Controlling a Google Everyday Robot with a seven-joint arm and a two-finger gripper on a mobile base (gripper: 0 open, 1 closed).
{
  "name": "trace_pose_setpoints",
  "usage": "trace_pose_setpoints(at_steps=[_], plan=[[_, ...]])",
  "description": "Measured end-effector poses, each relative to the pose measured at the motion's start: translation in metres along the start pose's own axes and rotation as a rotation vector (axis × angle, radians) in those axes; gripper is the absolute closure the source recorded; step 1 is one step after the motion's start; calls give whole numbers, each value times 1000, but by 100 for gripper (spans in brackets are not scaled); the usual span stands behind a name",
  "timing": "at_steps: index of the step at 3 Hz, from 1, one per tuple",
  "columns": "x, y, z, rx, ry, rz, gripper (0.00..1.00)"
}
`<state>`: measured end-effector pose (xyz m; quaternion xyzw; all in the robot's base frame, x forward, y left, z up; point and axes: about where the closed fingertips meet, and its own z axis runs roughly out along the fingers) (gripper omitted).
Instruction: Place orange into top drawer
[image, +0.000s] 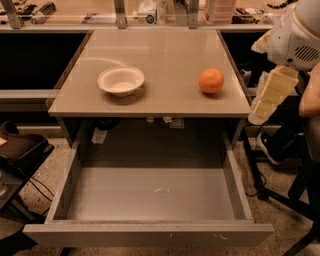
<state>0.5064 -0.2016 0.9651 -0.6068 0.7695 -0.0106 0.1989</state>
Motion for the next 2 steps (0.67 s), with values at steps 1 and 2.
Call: trace_pose_setpoints(at_steps=[1,2], plan=[[-3,-29,4,15,-93,9,0],[-16,-79,2,60,-238,4,0]])
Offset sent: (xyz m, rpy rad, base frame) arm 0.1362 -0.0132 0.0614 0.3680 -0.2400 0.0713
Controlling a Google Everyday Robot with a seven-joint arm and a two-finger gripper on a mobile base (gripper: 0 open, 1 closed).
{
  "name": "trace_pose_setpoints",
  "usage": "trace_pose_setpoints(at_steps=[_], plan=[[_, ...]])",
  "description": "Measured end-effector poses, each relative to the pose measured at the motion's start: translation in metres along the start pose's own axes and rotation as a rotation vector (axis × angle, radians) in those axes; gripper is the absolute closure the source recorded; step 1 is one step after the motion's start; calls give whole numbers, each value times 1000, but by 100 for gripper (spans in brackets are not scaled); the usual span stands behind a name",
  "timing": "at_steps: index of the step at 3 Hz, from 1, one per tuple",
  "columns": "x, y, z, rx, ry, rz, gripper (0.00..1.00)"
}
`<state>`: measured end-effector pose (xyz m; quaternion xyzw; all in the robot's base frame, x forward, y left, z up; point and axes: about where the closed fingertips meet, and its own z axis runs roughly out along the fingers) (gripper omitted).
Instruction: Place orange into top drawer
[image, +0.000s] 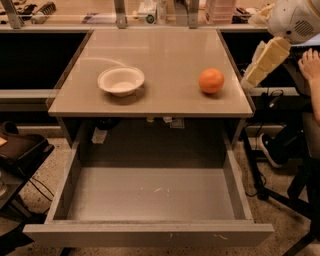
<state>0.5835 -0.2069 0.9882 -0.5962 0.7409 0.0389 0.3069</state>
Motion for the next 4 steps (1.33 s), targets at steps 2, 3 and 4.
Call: trace_pose_setpoints(at_steps=[2,3,4], plan=[[-16,-46,-10,57,-113,-25,0],[-8,-48,13,30,-94,-18,0],[12,-54,60,-18,-116,38,0]])
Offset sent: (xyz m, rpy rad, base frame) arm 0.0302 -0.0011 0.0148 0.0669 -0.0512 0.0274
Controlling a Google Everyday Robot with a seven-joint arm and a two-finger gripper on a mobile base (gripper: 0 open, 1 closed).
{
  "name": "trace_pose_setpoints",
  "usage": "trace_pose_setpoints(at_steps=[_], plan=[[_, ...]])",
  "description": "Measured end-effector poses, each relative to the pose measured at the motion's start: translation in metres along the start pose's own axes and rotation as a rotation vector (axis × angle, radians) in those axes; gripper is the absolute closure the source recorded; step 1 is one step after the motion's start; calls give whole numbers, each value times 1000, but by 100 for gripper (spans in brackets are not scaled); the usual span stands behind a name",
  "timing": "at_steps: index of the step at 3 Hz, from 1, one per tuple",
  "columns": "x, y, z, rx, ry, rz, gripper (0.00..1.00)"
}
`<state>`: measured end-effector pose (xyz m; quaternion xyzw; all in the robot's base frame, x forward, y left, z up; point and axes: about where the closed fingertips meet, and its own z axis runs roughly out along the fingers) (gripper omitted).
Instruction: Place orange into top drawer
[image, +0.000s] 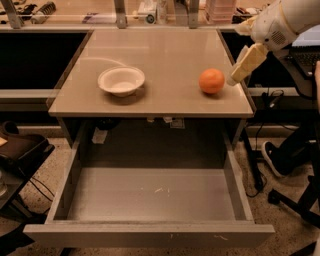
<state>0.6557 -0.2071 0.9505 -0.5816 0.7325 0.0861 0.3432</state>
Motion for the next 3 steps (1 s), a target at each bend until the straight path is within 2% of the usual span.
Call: trace_pose_setpoints(at_steps=[2,3], plan=[[34,-17,86,-74,-73,101,0],[44,-13,113,-120,-75,125,0]])
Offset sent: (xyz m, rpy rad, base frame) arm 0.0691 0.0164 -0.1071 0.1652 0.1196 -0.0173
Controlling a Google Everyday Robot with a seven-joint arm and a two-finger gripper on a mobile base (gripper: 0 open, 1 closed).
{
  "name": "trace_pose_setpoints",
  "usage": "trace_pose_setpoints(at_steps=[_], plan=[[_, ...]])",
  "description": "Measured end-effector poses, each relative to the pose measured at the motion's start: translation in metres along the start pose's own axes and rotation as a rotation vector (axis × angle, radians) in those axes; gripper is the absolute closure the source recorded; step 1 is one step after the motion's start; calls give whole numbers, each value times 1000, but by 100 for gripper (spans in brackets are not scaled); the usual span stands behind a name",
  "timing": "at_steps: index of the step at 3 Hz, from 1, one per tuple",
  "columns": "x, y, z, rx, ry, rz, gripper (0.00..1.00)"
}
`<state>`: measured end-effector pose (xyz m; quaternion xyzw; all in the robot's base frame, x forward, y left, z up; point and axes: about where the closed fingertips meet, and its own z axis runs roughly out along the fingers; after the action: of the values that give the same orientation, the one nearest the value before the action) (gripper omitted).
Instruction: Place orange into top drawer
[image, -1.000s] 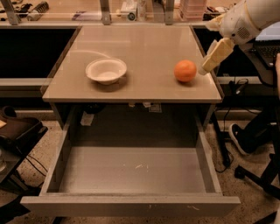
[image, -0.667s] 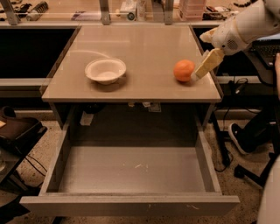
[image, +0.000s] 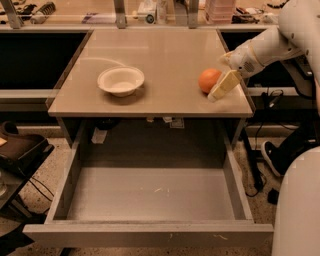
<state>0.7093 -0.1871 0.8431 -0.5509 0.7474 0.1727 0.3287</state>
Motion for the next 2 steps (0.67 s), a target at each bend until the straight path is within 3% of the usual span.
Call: trace_pose_setpoints(at_steps=[1,2], plan=[[0,0,0,0,0,0,0],[0,0,0,0,0,0,15]])
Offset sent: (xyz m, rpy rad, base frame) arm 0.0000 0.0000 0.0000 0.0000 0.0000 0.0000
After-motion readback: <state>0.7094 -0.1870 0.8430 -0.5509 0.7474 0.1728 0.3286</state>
